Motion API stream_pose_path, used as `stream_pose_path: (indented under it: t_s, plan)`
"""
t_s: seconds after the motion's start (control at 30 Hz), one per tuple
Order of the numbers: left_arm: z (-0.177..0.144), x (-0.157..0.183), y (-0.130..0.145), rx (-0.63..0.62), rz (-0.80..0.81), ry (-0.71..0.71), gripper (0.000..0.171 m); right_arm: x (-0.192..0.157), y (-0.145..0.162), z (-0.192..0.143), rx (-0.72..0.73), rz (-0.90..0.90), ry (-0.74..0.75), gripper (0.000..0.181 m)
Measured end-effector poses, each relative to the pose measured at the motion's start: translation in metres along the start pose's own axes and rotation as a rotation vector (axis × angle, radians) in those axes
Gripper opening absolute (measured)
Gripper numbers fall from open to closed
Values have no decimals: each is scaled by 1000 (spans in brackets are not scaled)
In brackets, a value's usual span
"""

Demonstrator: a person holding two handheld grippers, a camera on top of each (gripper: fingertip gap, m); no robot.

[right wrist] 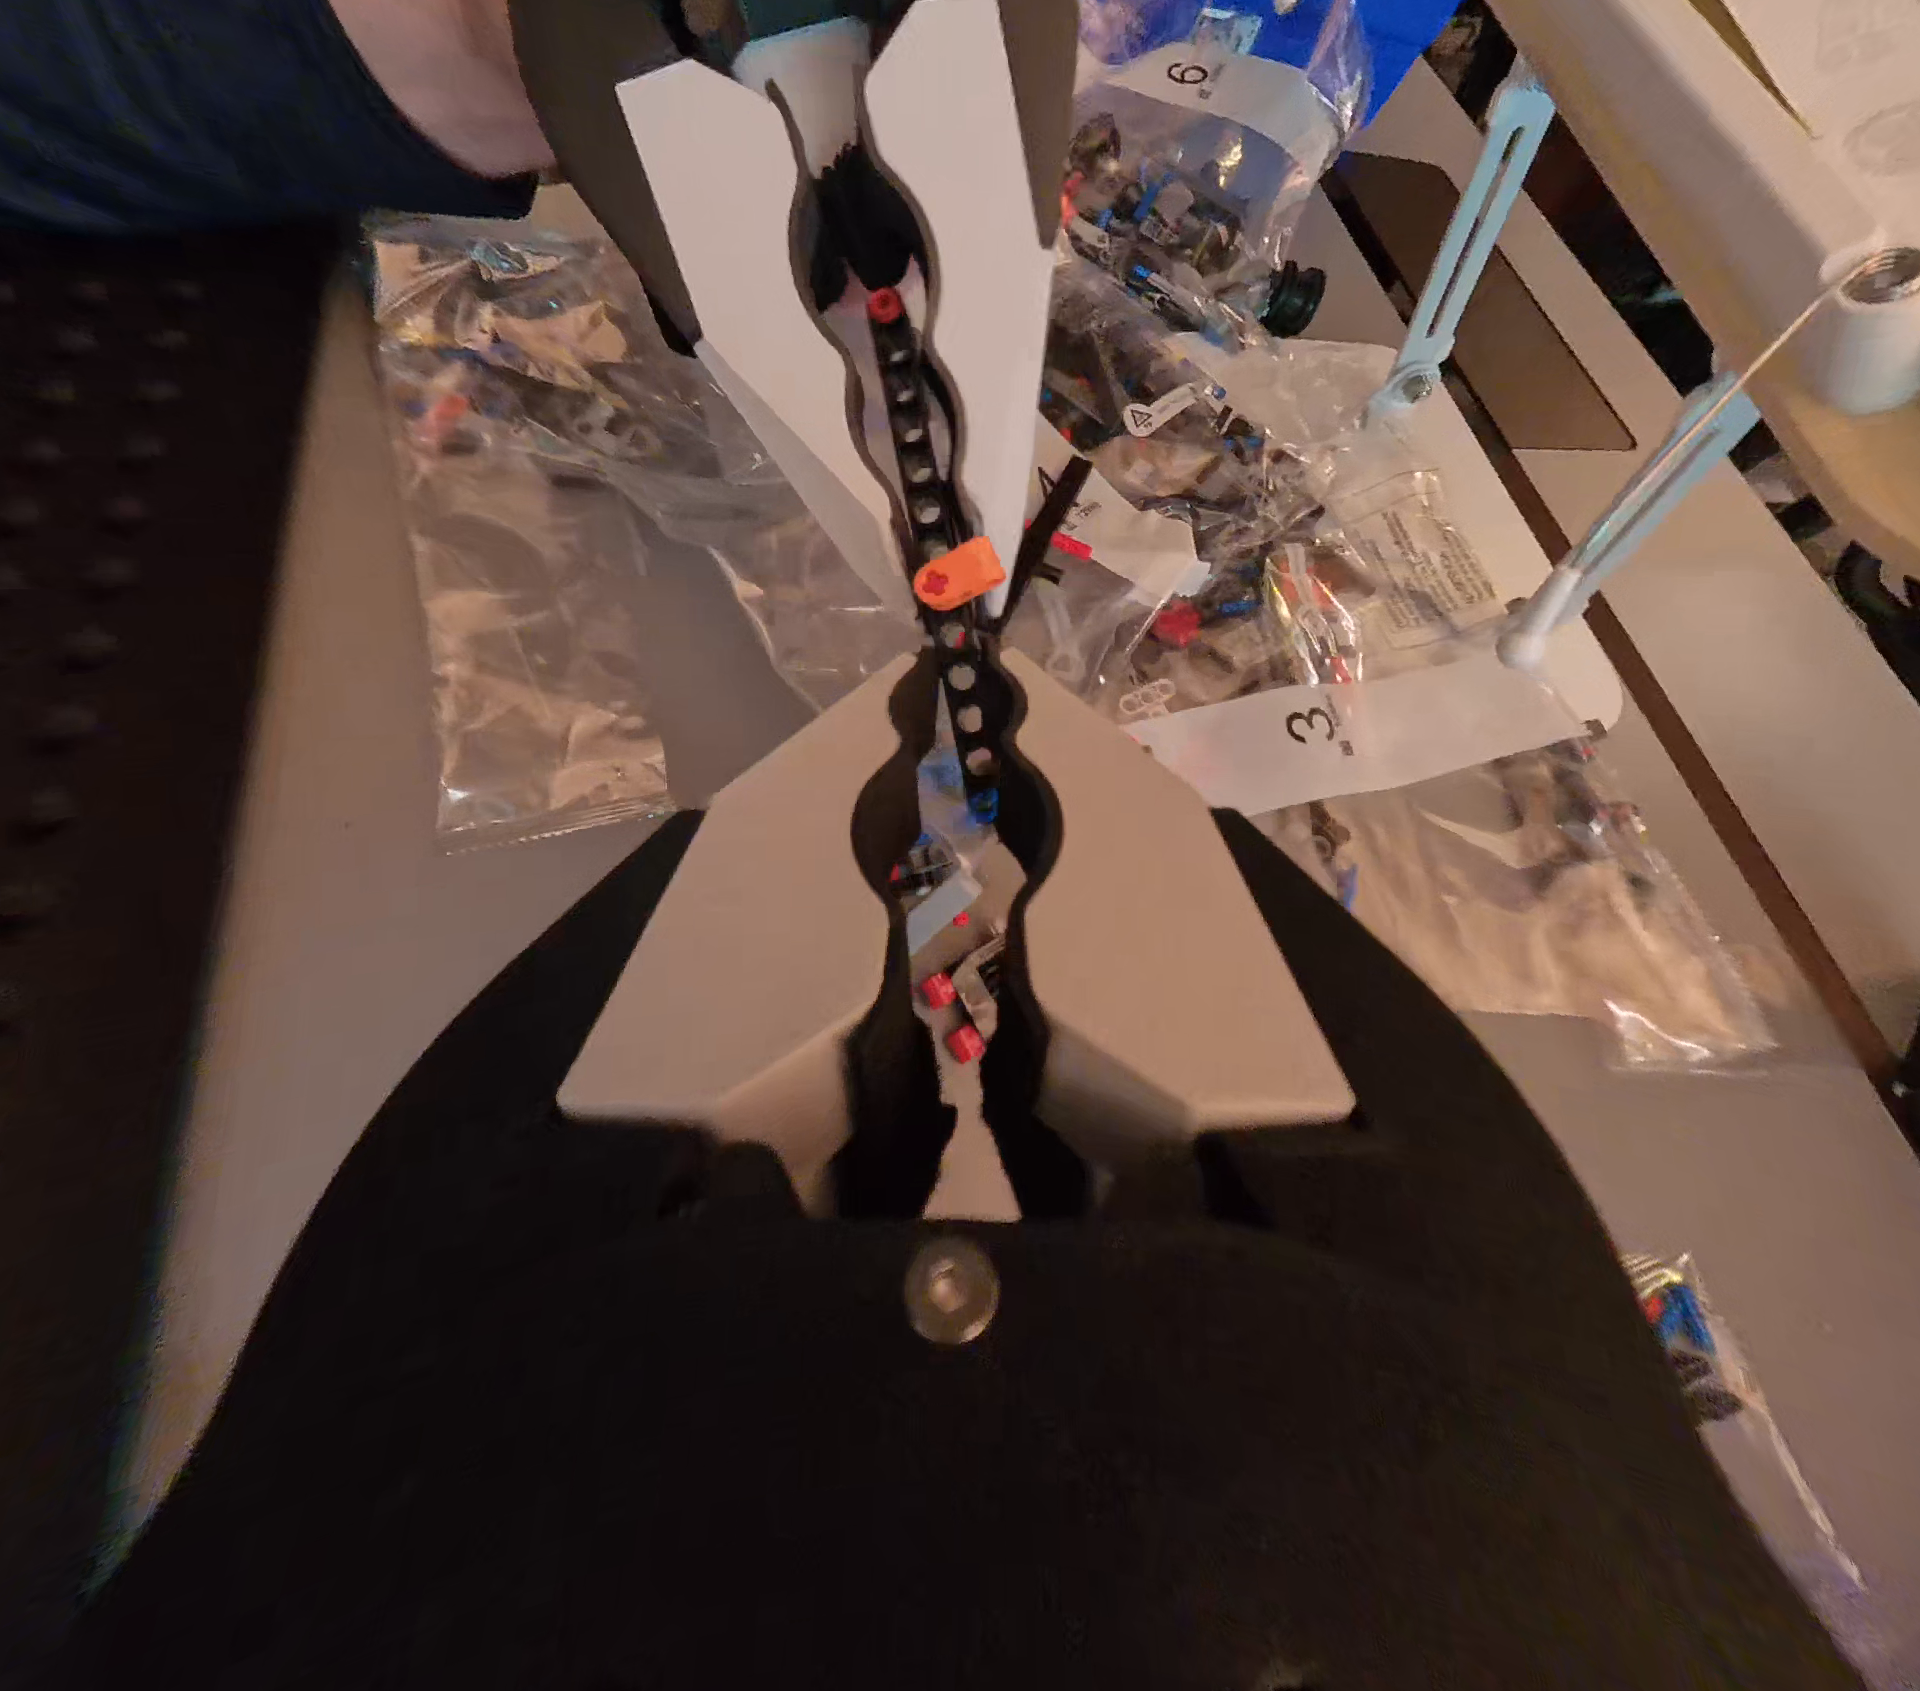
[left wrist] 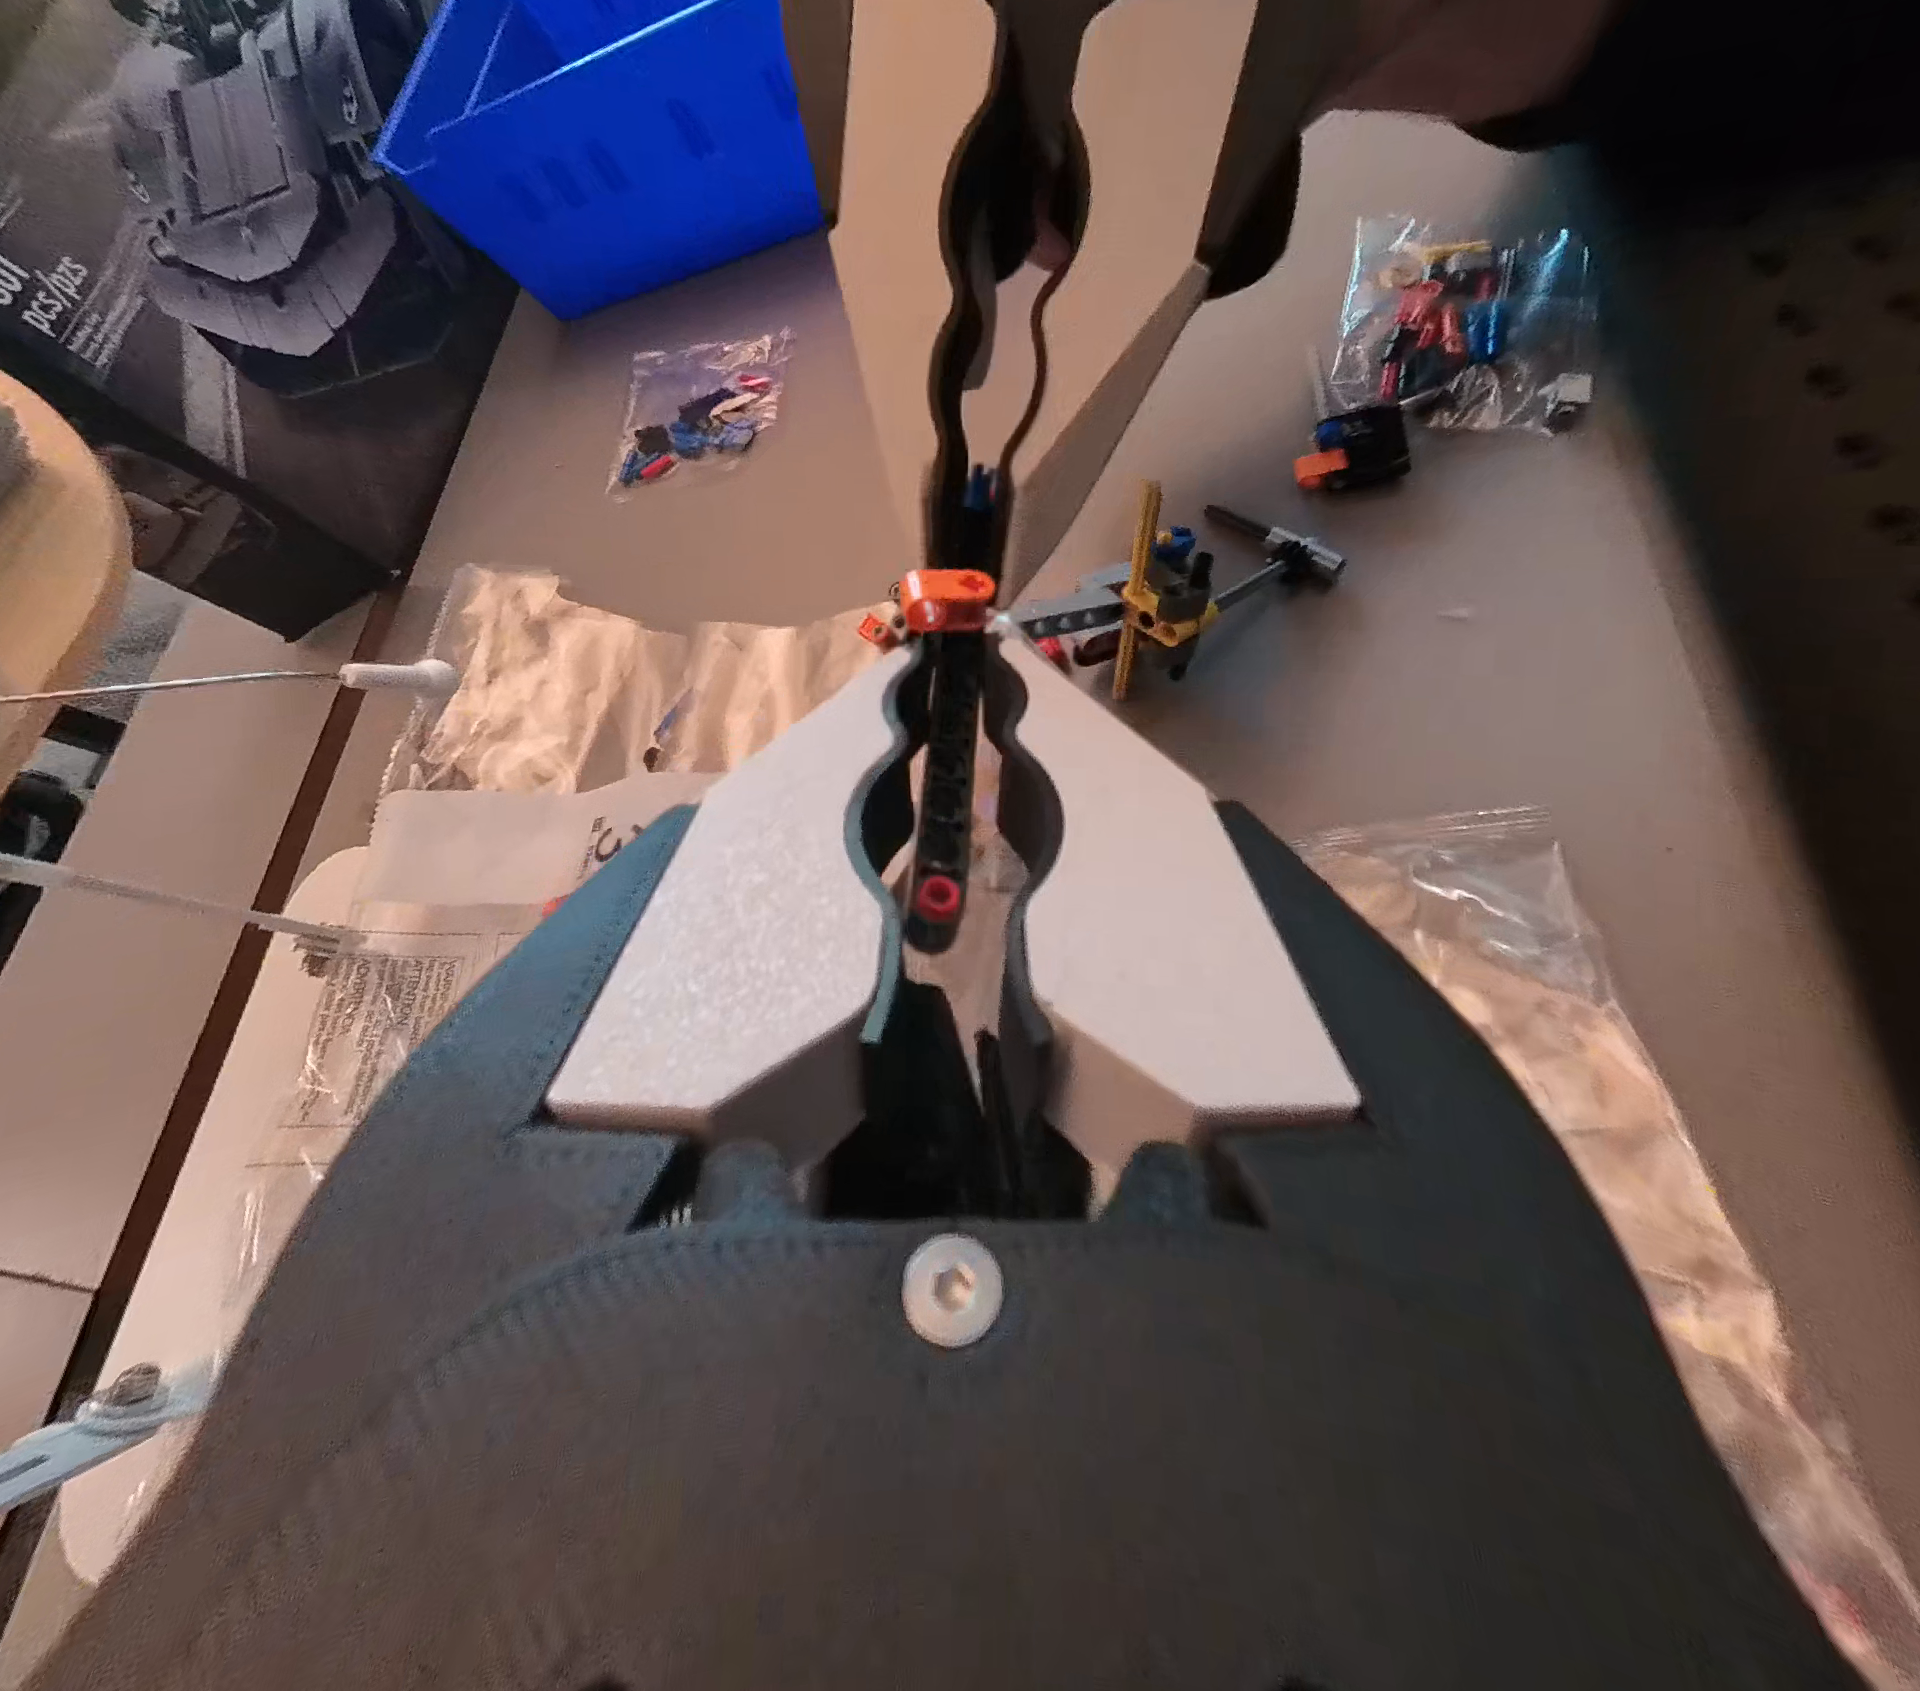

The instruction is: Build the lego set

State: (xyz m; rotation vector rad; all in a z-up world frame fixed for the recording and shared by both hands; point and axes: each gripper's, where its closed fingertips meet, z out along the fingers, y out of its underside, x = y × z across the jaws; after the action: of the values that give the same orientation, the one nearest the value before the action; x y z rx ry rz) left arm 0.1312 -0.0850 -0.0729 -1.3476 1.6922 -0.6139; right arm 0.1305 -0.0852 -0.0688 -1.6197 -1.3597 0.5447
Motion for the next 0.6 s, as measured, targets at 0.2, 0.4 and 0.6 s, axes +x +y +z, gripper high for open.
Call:
stream_pose_path:
  t_s: [0.2, 0.4, 0.6]
  plan:
    - [0, -4, 0, -19, 14, -39, 6, 0, -18, -8, 83, 4, 21, 17]
    - [12, -4, 4, -103, 110, -104, 6, 3, -12, -1, 32, 3, 52, 13]
    - [16, -3, 7, -135, 143, -114, 7, 6, -7, -4, -11, -25, 84, 0]
